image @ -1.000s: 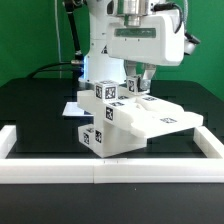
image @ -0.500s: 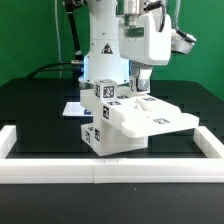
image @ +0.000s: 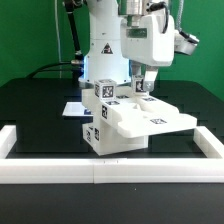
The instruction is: Assemble chair
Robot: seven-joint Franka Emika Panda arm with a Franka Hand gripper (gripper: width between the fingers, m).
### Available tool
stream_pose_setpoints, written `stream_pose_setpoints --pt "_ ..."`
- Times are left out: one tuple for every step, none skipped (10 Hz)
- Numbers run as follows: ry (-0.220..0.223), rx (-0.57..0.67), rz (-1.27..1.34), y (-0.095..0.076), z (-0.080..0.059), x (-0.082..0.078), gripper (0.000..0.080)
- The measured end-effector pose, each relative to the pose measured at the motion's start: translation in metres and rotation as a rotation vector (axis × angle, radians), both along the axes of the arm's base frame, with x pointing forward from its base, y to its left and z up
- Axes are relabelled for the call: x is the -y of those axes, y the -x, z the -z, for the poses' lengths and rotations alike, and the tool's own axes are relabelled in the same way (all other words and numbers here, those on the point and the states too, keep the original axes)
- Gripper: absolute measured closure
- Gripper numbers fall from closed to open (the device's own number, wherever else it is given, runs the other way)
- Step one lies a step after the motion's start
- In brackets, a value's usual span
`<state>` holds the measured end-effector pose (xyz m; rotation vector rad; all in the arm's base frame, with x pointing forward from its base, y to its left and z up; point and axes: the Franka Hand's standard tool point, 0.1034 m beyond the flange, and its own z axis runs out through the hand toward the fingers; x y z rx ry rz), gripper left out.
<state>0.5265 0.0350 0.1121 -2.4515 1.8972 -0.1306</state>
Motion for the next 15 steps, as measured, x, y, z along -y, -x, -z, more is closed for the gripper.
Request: stream_pose_setpoints --pt "0.009 0.0 -0.106 -0.0004 -0.0009 -0.0001 0.0159" --pt "0.022 0.001 -0.239 -0.0011 -0.0011 -0.0001 0.0159" --pt "0.033 -0.001 -0.343 -0.0011 -0.0008 -0.0008 0.0151" --pt "0.038 -0.002 -0.399 -0.001 -0.0007 -0.0005 0.0151" --pt "0.047 -0.004 -0.49 -0.0011 -0.0007 0.0013 0.015" --pt "0.054 -0.006 -0.557 -0.0013 -0.0007 0.003 0.015" --pt "0.064 -0.008 -0.655 -0.0015 -0.0009 0.0041 0.015" --pt "0.074 -0.011 -0.738 -0.0018 -0.0011 0.0043 0.015" --pt "0.084 -0.016 -0.804 -0.0018 -0.0012 0.0045 0.015" --pt "0.091 -0.018 -0.869 -0.0019 -0.0014 0.0053 0.015" --pt "0.098 -0.02 -0.942 -0.002 -0.0014 0.007 0.015" --pt "0.102 -0.022 -0.992 -0.0019 -0.0013 0.0082 0.015" --pt "0.105 -0.022 -1.02 -0.002 -0.0013 0.0087 0.0246" --pt "0.106 -0.023 -1.034 -0.0019 -0.0012 0.009 0.0246" --pt "0.106 -0.024 -1.032 -0.0018 -0.0011 0.0091 0.0397"
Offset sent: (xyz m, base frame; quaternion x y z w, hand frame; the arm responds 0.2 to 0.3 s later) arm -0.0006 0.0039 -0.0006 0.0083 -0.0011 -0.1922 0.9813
